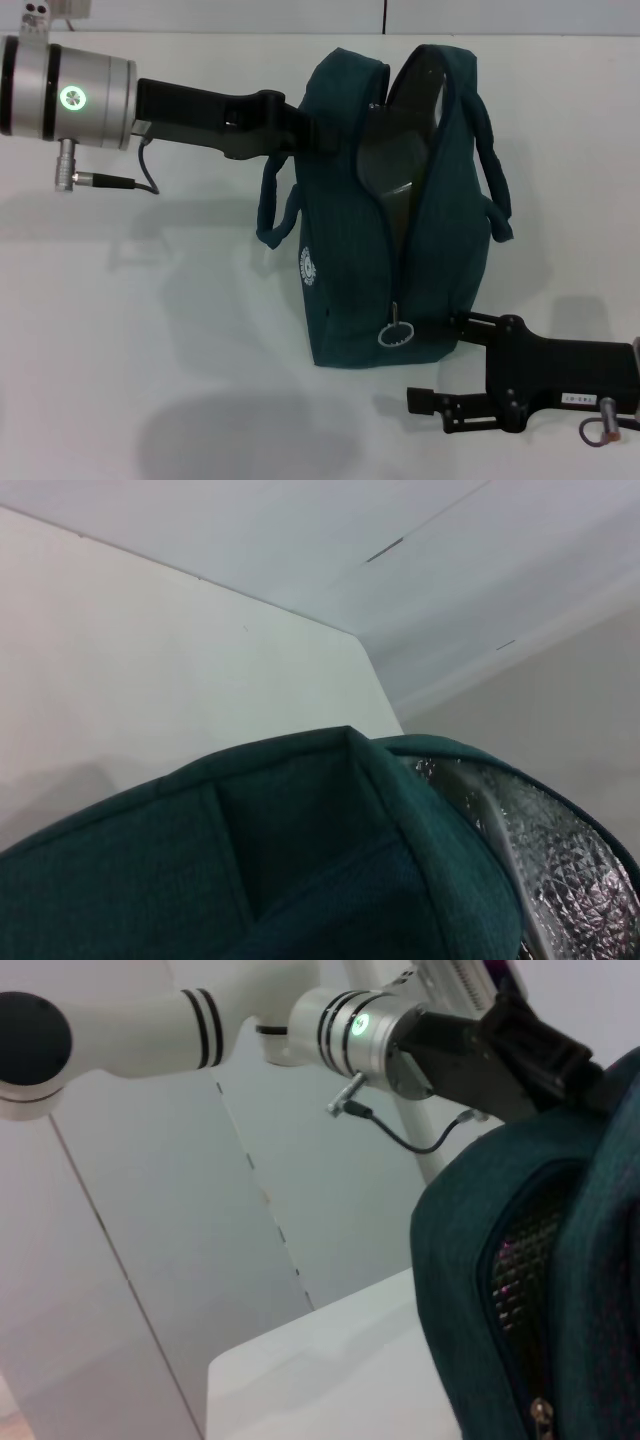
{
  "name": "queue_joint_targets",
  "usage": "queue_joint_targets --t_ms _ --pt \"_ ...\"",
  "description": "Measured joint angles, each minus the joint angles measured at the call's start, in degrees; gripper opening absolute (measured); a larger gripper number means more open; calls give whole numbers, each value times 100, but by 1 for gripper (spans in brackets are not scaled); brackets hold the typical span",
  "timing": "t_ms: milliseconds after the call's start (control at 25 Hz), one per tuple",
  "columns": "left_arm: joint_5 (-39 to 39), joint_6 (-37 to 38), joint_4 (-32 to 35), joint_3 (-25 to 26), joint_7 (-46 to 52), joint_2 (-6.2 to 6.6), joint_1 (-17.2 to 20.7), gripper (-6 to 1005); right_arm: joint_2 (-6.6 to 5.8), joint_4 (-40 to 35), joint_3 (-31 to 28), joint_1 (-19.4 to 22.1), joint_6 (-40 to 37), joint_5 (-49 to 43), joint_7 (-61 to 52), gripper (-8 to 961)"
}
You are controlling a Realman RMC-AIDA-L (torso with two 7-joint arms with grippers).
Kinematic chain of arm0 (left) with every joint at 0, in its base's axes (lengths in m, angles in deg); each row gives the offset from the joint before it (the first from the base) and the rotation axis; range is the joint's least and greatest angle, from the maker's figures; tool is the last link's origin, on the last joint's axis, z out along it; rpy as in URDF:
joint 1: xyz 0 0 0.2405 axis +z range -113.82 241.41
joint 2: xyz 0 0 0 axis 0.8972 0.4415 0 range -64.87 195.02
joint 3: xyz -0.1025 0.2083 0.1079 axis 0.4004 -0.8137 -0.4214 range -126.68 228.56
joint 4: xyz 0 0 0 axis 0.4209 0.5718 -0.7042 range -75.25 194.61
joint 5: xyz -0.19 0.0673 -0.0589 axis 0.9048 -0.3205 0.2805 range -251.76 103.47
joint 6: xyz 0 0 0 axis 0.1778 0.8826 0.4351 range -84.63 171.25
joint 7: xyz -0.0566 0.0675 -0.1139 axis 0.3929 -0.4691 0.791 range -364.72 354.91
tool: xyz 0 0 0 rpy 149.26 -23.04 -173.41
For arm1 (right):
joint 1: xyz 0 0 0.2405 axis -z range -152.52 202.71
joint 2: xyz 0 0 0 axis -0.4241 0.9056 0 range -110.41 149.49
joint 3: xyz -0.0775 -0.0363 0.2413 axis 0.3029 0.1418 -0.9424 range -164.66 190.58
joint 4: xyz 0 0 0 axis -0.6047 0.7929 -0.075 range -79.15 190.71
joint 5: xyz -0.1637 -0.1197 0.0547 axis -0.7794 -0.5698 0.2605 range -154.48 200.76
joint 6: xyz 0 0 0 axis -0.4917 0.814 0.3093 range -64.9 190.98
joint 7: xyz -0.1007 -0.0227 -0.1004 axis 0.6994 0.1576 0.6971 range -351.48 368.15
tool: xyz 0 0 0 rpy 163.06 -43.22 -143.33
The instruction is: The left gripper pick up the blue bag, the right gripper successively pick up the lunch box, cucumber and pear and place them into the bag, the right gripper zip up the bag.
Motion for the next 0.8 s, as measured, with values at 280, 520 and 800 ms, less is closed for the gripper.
queue_joint_targets --t_ms 280,520,800 --pt "5 0 3 0 -6 12 15 40 1 0 145 46 127 246 -33 871" --pt "11 0 3 7 -8 18 17 40 1 106 146 195 128 534 45 870" --pt "31 9 0 9 -8 -10 14 40 6 177 196 95 295 690 190 869"
